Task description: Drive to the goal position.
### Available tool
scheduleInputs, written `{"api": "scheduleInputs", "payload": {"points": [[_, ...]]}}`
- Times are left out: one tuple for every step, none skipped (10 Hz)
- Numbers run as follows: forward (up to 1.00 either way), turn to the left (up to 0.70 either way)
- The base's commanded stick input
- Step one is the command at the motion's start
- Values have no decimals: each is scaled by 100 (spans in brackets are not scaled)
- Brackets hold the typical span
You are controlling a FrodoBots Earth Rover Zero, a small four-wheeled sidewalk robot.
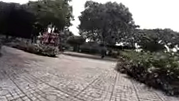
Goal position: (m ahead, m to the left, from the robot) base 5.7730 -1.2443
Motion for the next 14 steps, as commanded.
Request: {"api": "scheduleInputs", "payload": {"points": [[100,0],[100,0],[100,0],[100,0],[100,0],[100,0],[100,0],[100,0],[100,0],[100,0],[100,0],[100,0],[100,0],[100,0]]}}
